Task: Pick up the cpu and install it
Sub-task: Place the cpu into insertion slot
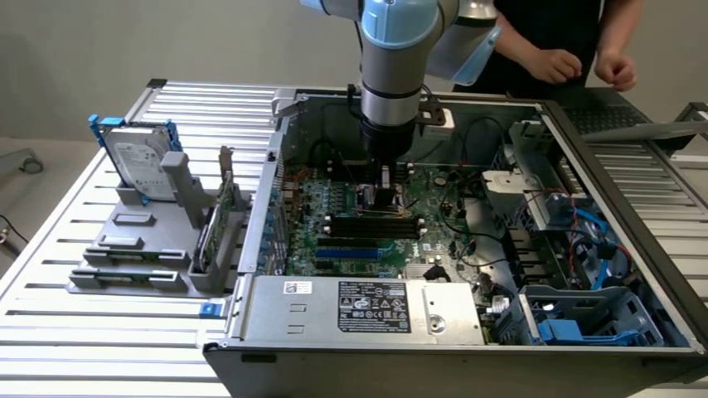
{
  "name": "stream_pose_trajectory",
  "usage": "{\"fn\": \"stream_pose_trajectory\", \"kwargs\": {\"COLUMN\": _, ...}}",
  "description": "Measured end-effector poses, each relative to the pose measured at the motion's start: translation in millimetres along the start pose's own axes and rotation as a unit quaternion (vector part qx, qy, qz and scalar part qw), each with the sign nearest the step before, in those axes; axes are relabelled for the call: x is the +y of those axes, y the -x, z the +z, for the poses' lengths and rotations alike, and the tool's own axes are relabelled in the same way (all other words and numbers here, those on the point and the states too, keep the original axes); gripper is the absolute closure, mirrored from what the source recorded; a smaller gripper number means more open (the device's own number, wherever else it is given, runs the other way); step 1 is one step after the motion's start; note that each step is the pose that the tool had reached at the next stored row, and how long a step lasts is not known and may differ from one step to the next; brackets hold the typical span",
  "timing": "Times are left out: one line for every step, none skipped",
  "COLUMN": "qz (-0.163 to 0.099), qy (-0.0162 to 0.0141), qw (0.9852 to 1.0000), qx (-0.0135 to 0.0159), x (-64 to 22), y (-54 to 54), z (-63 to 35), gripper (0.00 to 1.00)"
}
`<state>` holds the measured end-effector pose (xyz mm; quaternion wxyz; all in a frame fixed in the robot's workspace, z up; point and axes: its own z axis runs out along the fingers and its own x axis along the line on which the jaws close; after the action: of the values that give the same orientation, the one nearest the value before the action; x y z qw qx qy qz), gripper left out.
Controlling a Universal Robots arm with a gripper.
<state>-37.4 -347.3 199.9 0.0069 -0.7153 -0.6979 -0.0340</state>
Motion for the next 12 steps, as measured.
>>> {"fn": "stream_pose_trajectory", "kwargs": {"qz": 0.000, "qy": 0.0000, "qw": 1.0000, "qx": -0.0003, "x": 0.1, "y": 0.0, "z": 0.0, "gripper": 0.45}}
{"fn": "stream_pose_trajectory", "kwargs": {"qz": 0.000, "qy": 0.0000, "qw": 1.0000, "qx": -0.0005, "x": 0.1, "y": -0.1, "z": 0.0, "gripper": 0.45}}
{"fn": "stream_pose_trajectory", "kwargs": {"qz": 0.000, "qy": 0.0000, "qw": 1.0000, "qx": -0.0008, "x": 0.2, "y": -0.1, "z": 0.0, "gripper": 0.45}}
{"fn": "stream_pose_trajectory", "kwargs": {"qz": 0.000, "qy": 0.0000, "qw": 1.0000, "qx": -0.0014, "x": 0.3, "y": -0.2, "z": 0.3, "gripper": 0.45}}
{"fn": "stream_pose_trajectory", "kwargs": {"qz": 0.000, "qy": 0.0001, "qw": 1.0000, "qx": -0.0015, "x": 0.3, "y": -0.4, "z": 0.8, "gripper": 0.45}}
{"fn": "stream_pose_trajectory", "kwargs": {"qz": 0.000, "qy": 0.0001, "qw": 1.0000, "qx": -0.0015, "x": 0.4, "y": -0.5, "z": 1.0, "gripper": 0.45}}
{"fn": "stream_pose_trajectory", "kwargs": {"qz": 0.000, "qy": 0.0002, "qw": 1.0000, "qx": -0.0015, "x": 0.4, "y": -0.5, "z": 1.1, "gripper": 0.45}}
{"fn": "stream_pose_trajectory", "kwargs": {"qz": 0.000, "qy": 0.0002, "qw": 1.0000, "qx": -0.0015, "x": 0.4, "y": -0.6, "z": 1.3, "gripper": 0.45}}
{"fn": "stream_pose_trajectory", "kwargs": {"qz": 0.000, "qy": 0.0002, "qw": 1.0000, "qx": -0.0015, "x": 0.5, "y": -0.6, "z": 1.5, "gripper": 0.45}}
{"fn": "stream_pose_trajectory", "kwargs": {"qz": 0.000, "qy": 0.0002, "qw": 1.0000, "qx": -0.0015, "x": 0.5, "y": -0.6, "z": 1.6, "gripper": 0.45}}
{"fn": "stream_pose_trajectory", "kwargs": {"qz": 0.000, "qy": 0.0002, "qw": 1.0000, "qx": -0.0016, "x": 0.5, "y": -0.6, "z": 1.7, "gripper": 0.45}}
{"fn": "stream_pose_trajectory", "kwargs": {"qz": 0.000, "qy": 0.0002, "qw": 1.0000, "qx": -0.0016, "x": 0.5, "y": -0.7, "z": 1.8, "gripper": 0.45}}
